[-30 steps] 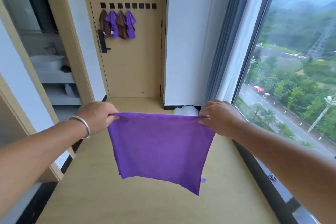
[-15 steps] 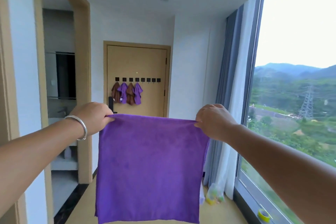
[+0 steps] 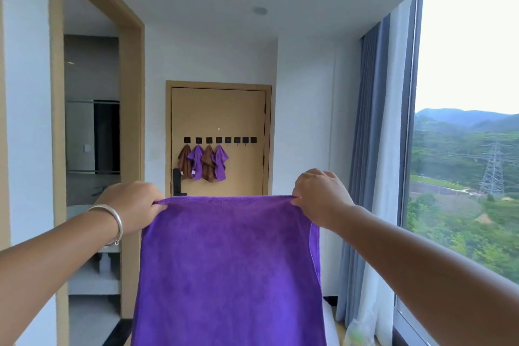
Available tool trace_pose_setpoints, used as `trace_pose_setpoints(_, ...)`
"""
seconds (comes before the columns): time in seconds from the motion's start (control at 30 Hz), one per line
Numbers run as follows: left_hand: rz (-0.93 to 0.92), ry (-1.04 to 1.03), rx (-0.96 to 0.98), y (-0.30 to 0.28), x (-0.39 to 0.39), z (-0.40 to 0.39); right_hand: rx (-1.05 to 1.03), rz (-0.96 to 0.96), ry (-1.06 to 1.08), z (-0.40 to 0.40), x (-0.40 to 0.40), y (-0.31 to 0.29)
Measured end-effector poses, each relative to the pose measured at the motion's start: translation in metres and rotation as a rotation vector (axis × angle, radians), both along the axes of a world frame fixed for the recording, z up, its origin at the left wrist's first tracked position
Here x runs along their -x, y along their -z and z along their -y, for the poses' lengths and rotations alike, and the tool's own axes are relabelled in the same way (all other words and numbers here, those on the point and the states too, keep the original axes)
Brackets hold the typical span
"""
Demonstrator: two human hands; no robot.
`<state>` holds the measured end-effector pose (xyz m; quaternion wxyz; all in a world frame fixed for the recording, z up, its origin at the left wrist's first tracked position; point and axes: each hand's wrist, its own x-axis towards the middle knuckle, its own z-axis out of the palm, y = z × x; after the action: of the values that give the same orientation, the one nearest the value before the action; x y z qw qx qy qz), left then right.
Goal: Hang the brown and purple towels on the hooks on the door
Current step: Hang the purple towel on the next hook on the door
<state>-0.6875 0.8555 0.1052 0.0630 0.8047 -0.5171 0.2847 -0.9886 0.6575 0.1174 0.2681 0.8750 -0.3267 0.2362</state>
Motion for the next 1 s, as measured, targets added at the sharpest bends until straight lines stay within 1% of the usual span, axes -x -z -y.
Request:
trace_pose_setpoints(0.1, 0.010, -0.012, 0.003, -0.002, -0.021, 0.042, -0.030, 0.052, -0.025, 0.048, -0.026, -0.003)
trace_pose_setpoints(0.27, 0.028, -0.030, 0.028, -0.023, -0.054, 0.119, -0.071, 0.144, -0.058, 0.132, -0.064, -0.014)
trace_pose_setpoints(0.4, 0.052, -0.116, 0.065, -0.024, -0.081, 0.181, -0.067, 0.182, -0.079, 0.192, -0.097, -0.014)
trace_pose_setpoints(0.47, 0.097, -0.163, 0.089, -0.021, -0.095, 0.211, -0.060, 0.213, -0.089, 0.218, -0.114, -0.013)
trace_pose_setpoints(0.57, 0.171, -0.204, 0.095, -0.019, -0.119, 0.253, -0.051, 0.220, -0.091, 0.256, -0.143, -0.009)
trace_pose_setpoints(0.67, 0.187, -0.230, 0.079, -0.016, -0.153, 0.297, -0.059, 0.211, -0.080, 0.296, -0.174, -0.006)
trace_pose_setpoints(0.8, 0.179, -0.206, 0.121, -0.013, -0.209, 0.353, -0.058, 0.211, -0.056, 0.346, -0.222, -0.002)
trace_pose_setpoints(1.0, 0.121, -0.071, 0.167, -0.026, -0.304, 0.434, -0.073, 0.240, -0.012, 0.423, -0.309, -0.009)
